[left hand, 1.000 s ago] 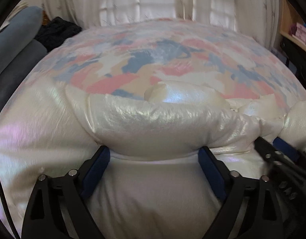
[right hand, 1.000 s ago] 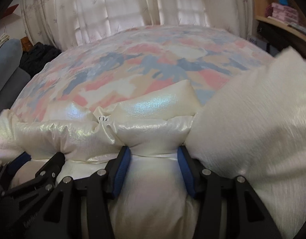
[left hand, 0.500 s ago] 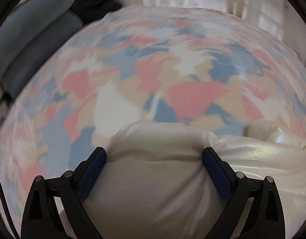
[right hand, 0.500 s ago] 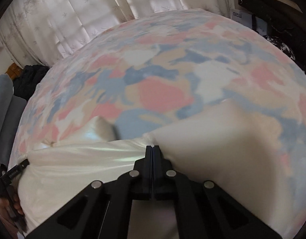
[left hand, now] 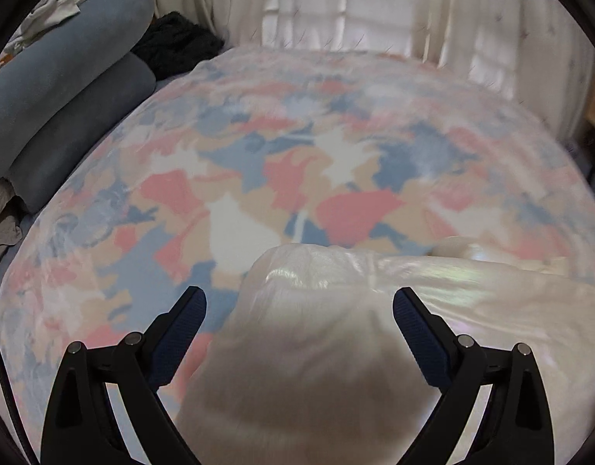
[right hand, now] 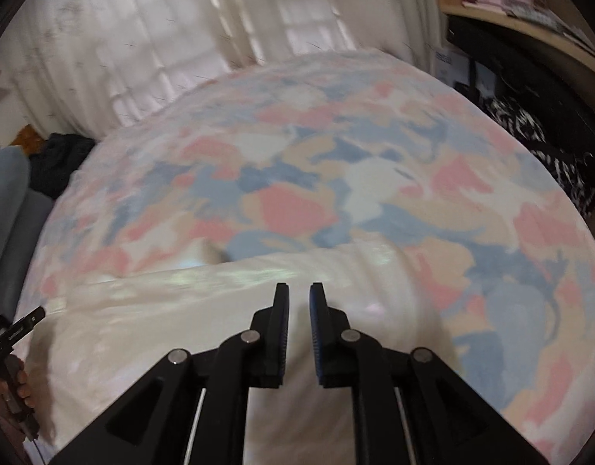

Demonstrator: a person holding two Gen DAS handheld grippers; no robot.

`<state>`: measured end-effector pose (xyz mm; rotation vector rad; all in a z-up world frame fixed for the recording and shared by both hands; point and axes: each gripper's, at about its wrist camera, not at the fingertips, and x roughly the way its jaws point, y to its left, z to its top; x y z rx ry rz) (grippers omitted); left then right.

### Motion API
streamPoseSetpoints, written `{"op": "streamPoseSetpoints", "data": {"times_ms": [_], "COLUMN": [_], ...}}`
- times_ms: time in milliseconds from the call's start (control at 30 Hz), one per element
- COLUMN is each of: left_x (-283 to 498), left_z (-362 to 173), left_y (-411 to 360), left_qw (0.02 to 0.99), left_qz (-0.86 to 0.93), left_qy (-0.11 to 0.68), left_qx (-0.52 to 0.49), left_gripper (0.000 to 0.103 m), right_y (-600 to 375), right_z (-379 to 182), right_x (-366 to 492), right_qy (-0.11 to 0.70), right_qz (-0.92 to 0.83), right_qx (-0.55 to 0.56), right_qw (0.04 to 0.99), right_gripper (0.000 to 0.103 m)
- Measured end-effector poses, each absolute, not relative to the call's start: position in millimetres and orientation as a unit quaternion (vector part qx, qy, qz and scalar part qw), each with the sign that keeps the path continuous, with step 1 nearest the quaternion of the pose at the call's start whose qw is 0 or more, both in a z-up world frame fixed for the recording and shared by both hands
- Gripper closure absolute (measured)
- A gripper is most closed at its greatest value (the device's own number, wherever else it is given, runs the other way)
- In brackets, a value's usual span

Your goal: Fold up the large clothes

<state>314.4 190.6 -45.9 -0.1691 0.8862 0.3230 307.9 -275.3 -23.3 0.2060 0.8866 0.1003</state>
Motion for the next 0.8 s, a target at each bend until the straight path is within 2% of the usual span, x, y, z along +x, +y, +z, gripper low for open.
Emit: {"op": "streamPoseSetpoints", "data": {"times_ms": [200,433,600,800], "left_x": [260,194,143,97], "left_z": [8,30,8,-60], "left_y": [181,175,175,181], "left_qw": [0.906,0.907,0.9,0.874], "left_qz": [0.125,0.075,0.029,-0.001], "left_qy": [0.398,0.399,0.398,0.402], "left_qx": [-0.075,-0.11,-0.174,-0.274], "left_gripper": [0.006,0.006,0.006,0.006], "right_y": [-214,-146,-119,-108], "right_z": [10,31,33,20], "right_x": [275,233,215,210], "right_qy": [0.423,0.418,0.403,0.378], "right_qz": [0.098,0.16,0.193,0.198], "right_qx": [0.073,0.044,0.034,0.035], "right_qw": [0.898,0.893,0.894,0.904], "right_gripper": [0.092,0.092,0.092,0.092]}}
